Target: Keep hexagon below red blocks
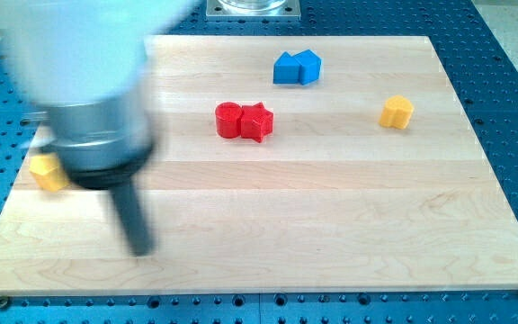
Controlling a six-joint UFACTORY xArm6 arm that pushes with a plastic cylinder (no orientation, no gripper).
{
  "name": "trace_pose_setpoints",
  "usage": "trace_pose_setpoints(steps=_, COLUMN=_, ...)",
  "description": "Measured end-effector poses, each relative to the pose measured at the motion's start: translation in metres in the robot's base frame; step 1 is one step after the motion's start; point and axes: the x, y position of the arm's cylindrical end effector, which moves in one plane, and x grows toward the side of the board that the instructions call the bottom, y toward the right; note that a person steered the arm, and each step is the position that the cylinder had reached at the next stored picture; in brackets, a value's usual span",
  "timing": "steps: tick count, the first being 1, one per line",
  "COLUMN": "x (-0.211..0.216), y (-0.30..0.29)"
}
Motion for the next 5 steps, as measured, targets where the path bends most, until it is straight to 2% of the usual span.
trace_pose_setpoints(steps=1, x=-0.006, y=-0.117)
trace_pose_setpoints(steps=2, x=-0.006, y=-0.117)
trace_pose_setpoints(steps=4, x=-0.072, y=-0.113)
trace_pose_setpoints(steps=5, x=-0.104, y=-0.078)
